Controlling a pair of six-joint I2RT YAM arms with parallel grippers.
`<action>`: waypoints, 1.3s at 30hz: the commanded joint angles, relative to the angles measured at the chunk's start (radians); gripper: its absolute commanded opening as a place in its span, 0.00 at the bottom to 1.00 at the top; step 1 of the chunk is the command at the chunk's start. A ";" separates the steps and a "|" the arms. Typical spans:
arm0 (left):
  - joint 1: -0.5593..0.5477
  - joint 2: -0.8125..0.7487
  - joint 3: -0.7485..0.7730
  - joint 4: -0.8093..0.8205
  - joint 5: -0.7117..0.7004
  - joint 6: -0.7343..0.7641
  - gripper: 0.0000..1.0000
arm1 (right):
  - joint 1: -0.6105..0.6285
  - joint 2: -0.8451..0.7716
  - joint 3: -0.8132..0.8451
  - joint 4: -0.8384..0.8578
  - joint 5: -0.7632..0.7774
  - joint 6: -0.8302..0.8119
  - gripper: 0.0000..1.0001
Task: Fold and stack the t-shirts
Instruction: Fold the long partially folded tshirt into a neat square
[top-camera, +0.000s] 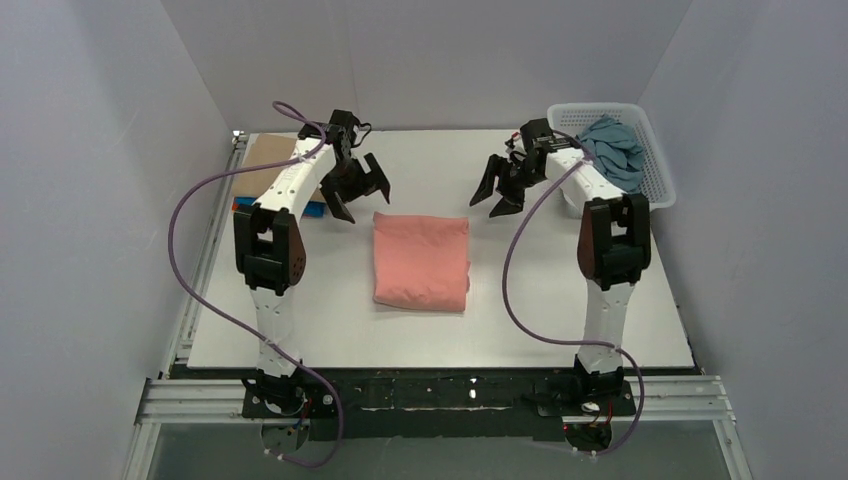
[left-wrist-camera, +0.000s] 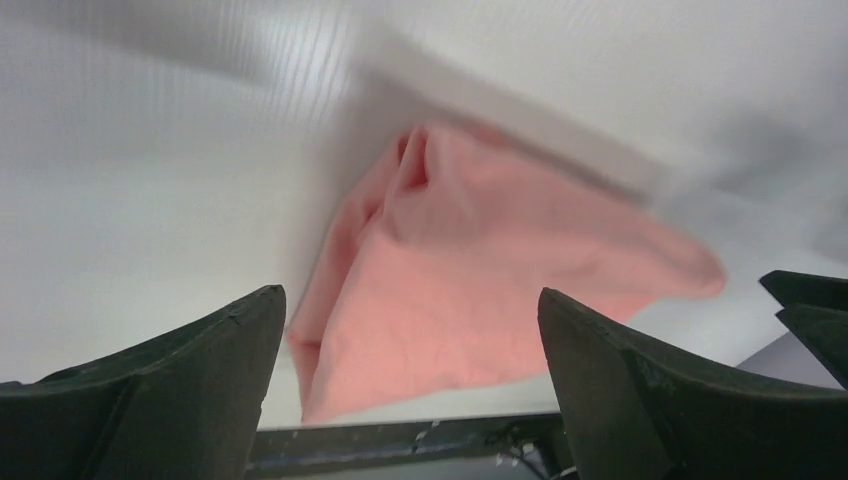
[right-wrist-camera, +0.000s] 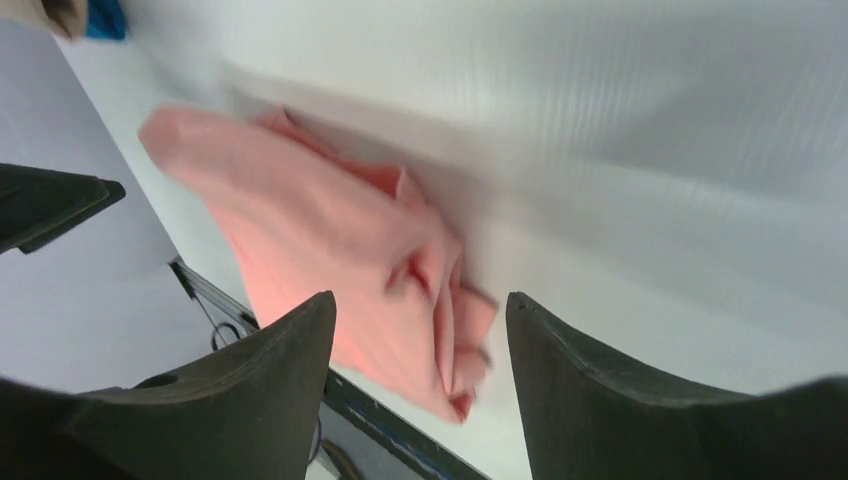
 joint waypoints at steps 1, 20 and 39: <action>-0.088 -0.222 -0.260 -0.076 0.093 0.001 0.98 | 0.120 -0.305 -0.243 0.123 0.110 0.035 0.71; -0.056 0.184 -0.183 0.092 0.166 0.019 0.98 | 0.139 0.140 -0.131 0.332 -0.036 0.273 0.62; -0.213 -0.485 -0.814 0.317 0.271 -0.098 0.98 | 0.303 -0.463 -0.795 0.654 -0.109 0.401 0.64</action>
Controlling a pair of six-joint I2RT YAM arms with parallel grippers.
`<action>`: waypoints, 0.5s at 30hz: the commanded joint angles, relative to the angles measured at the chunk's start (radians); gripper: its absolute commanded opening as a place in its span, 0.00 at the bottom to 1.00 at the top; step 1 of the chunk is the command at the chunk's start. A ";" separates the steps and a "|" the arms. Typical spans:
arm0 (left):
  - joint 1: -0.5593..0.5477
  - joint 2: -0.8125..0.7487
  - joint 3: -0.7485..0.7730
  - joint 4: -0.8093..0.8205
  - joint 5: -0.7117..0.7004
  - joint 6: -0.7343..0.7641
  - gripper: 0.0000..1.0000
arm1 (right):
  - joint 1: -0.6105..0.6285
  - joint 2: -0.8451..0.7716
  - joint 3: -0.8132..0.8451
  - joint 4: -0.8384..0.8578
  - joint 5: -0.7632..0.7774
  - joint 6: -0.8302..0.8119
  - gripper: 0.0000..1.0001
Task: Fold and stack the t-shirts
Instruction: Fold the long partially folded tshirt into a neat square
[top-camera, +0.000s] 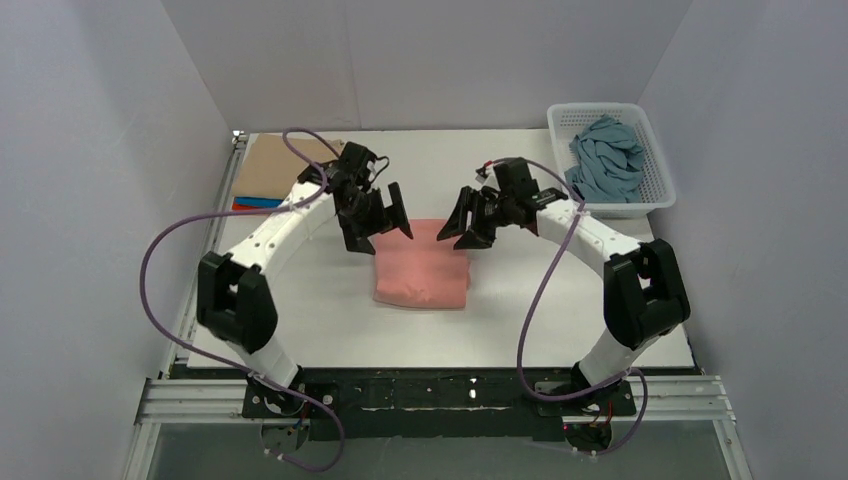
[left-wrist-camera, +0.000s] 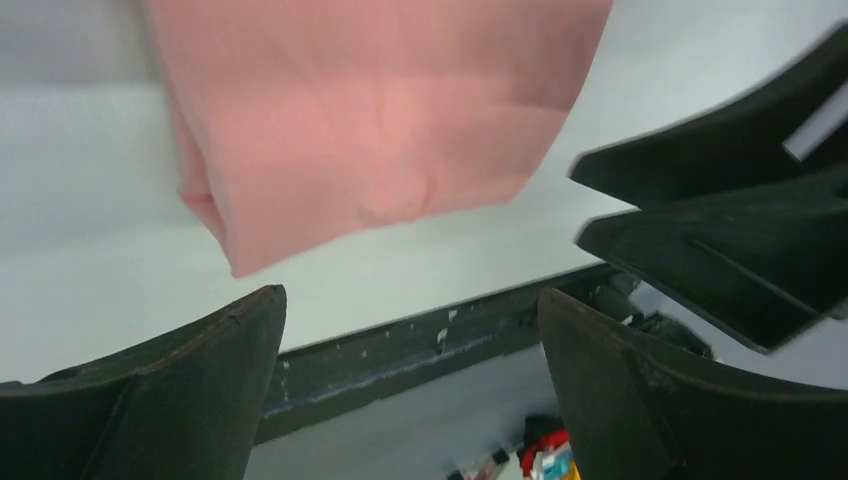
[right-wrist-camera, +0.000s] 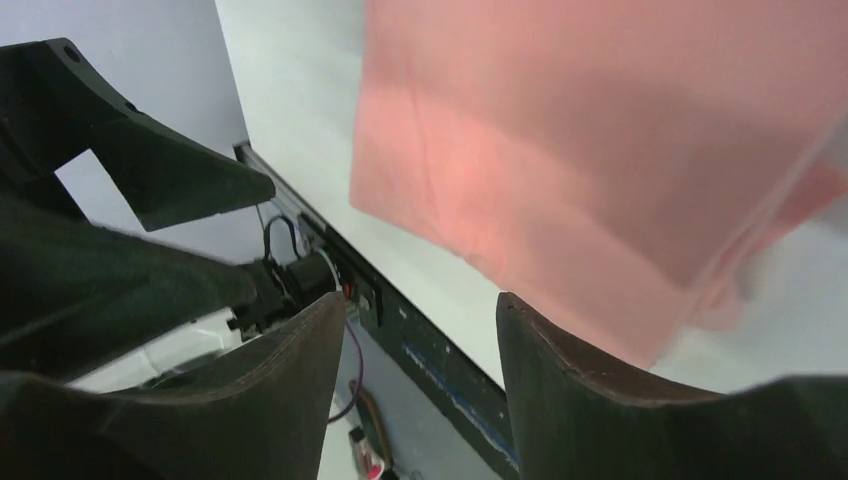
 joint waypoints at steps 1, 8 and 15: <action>-0.038 -0.007 -0.315 0.145 0.180 -0.130 0.98 | 0.061 0.035 -0.213 0.251 -0.087 0.155 0.64; -0.015 0.113 -0.433 0.135 0.066 -0.071 0.98 | 0.039 0.130 -0.305 0.252 -0.006 0.135 0.63; 0.033 0.048 -0.475 0.117 0.149 -0.068 0.98 | 0.021 -0.002 -0.282 0.132 0.002 0.046 0.64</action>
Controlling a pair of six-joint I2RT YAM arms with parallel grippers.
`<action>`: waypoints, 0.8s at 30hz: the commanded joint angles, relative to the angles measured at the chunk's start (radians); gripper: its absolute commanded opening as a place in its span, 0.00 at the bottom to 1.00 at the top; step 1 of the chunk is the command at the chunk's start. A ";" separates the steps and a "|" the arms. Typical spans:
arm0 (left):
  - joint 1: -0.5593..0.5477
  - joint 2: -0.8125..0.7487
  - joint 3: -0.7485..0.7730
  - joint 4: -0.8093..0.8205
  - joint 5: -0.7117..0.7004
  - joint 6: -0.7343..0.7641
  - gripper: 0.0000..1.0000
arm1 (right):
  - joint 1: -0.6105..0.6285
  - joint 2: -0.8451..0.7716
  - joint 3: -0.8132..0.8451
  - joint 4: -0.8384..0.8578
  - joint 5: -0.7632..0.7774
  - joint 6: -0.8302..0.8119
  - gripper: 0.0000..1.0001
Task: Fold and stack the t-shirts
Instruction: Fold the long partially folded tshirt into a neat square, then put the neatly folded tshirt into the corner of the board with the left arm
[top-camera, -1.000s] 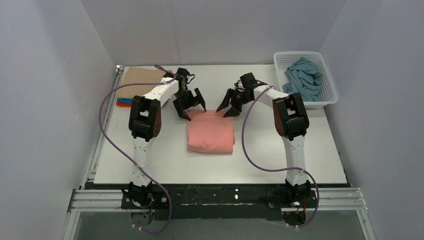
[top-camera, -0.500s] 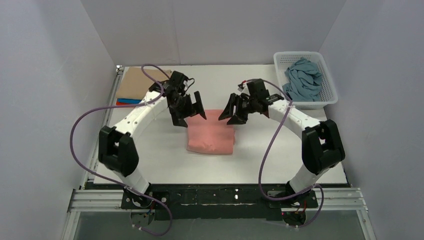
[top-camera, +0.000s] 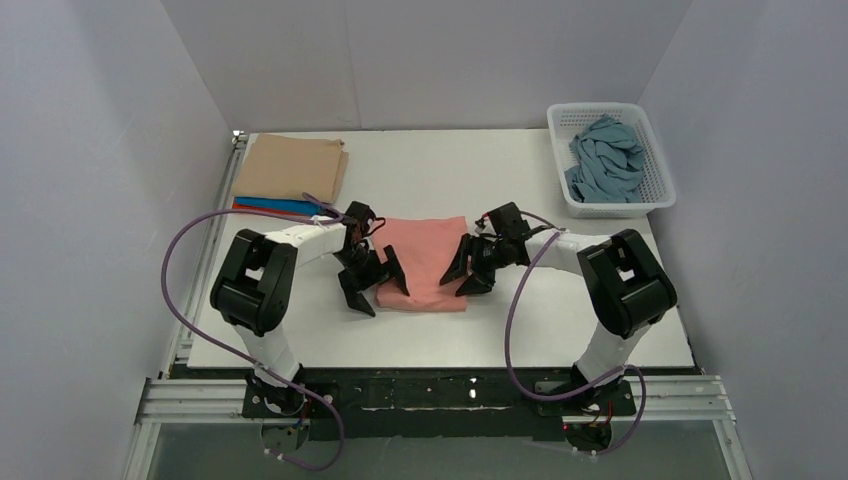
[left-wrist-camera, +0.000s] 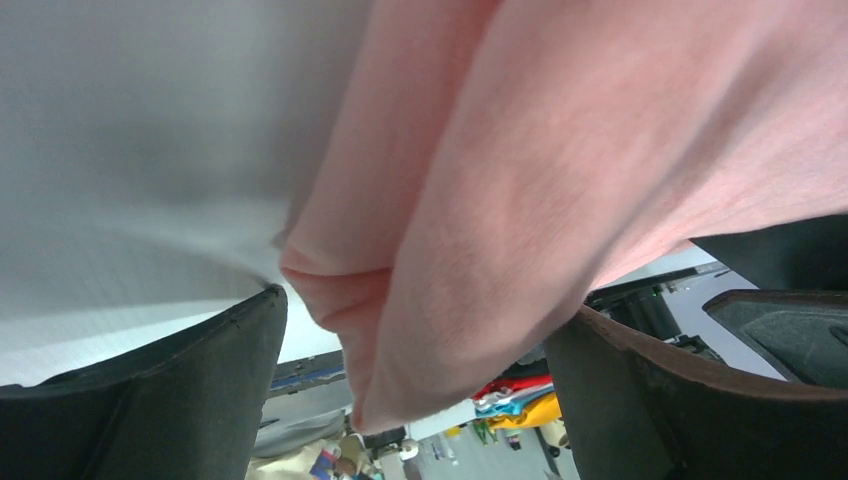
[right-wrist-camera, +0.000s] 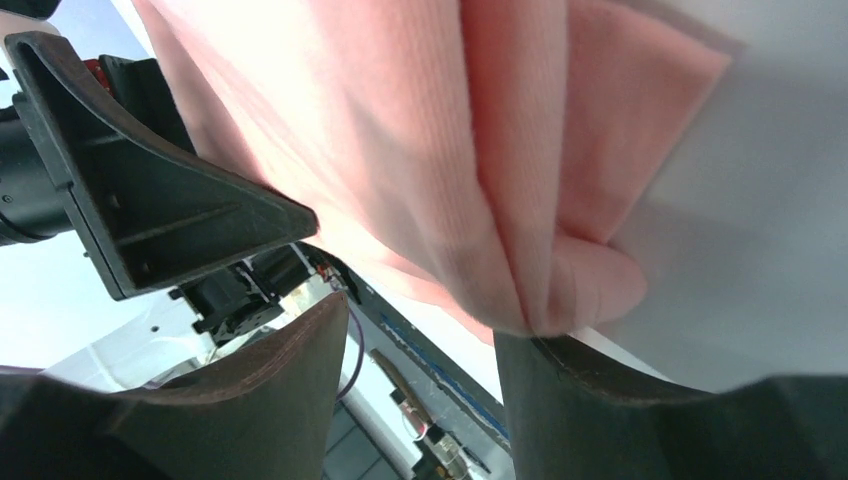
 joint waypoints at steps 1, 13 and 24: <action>0.013 -0.123 -0.055 -0.076 -0.025 0.042 0.98 | -0.012 -0.133 0.041 -0.114 0.082 -0.110 0.65; 0.080 -0.183 0.063 -0.023 -0.257 0.146 0.98 | -0.014 -0.631 -0.051 -0.262 0.485 -0.153 0.74; 0.068 0.095 0.152 0.093 -0.207 0.142 0.81 | -0.026 -0.960 -0.199 -0.260 0.844 -0.123 0.93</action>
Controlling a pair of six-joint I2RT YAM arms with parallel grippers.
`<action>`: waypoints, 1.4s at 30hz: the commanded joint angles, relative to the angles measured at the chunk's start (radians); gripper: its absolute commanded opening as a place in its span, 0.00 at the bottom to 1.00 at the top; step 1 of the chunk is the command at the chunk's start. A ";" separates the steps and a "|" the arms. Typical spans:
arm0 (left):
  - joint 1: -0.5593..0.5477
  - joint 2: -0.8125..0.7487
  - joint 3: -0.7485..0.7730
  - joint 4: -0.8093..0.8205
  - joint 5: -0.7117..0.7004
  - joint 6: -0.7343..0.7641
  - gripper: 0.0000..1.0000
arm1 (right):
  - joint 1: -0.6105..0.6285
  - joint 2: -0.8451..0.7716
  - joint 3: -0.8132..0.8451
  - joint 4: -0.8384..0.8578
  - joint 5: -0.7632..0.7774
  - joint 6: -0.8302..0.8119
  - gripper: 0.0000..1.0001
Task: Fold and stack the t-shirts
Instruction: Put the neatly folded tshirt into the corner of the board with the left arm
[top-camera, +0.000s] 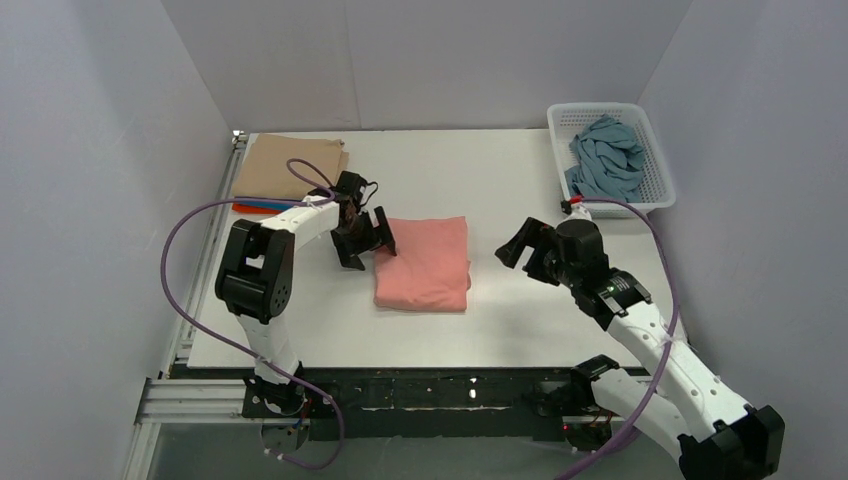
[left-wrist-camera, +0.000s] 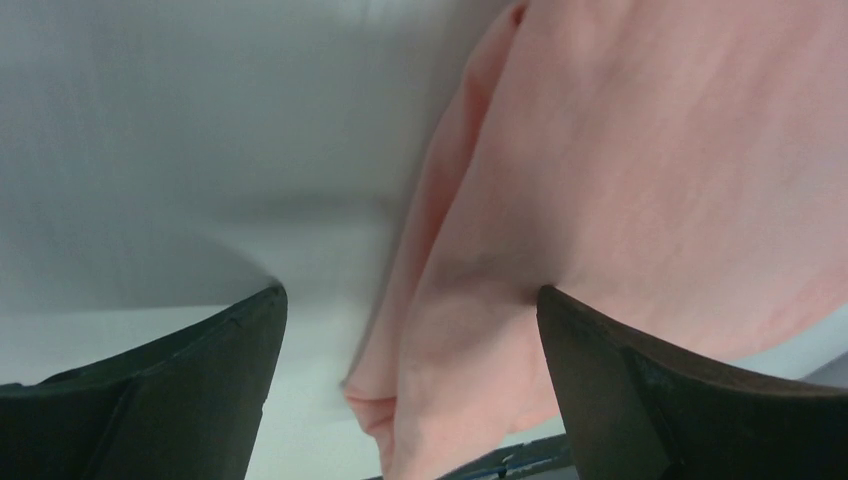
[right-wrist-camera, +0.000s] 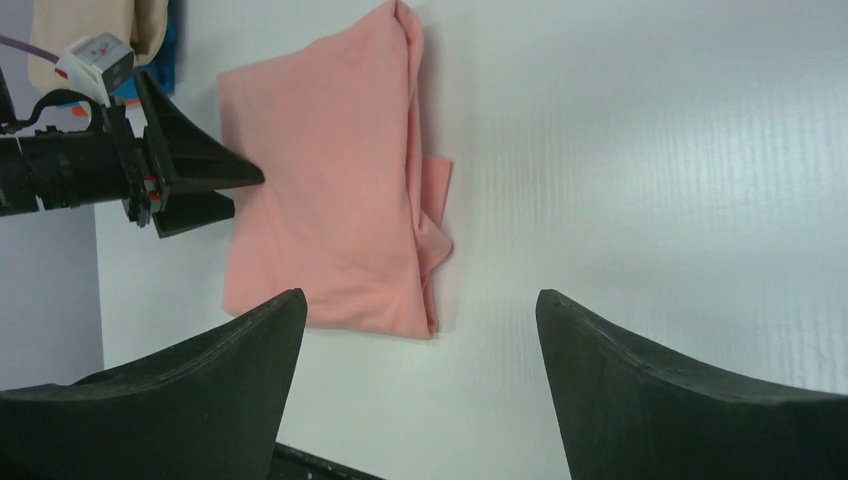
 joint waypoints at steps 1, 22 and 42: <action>-0.032 0.034 -0.033 -0.035 0.011 -0.001 0.77 | -0.007 -0.071 -0.033 0.003 0.154 0.007 0.93; -0.177 0.110 0.318 -0.425 -0.739 0.208 0.00 | -0.031 0.013 -0.023 -0.013 0.235 -0.109 0.96; 0.066 0.339 1.008 -0.398 -0.761 0.717 0.00 | -0.064 0.246 0.066 0.092 0.242 -0.179 0.95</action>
